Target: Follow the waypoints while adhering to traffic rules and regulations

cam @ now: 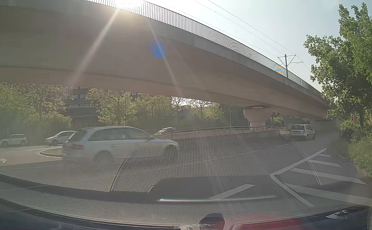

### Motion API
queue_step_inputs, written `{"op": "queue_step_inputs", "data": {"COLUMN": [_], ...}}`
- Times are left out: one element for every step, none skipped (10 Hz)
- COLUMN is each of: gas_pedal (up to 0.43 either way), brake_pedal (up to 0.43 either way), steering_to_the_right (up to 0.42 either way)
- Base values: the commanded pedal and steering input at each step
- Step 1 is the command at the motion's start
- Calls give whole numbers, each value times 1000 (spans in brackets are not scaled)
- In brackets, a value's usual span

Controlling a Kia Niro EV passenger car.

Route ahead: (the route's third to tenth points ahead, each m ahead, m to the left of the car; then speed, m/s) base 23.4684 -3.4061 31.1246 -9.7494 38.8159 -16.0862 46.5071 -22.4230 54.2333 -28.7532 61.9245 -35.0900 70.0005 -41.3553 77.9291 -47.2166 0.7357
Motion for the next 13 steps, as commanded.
{"op": "queue_step_inputs", "data": {"gas_pedal": [0, 0, 0, 0, 0, 0, 0, 0, 0, 39, 197, 228, 260], "brake_pedal": [165, 165, 159, 152, 152, 73, 0, 0, 0, 0, 0, 0, 0], "steering_to_the_right": [61, 62, 63, 64, 65, 64, 64, 64, 65, 66, 67, 69, 71]}}
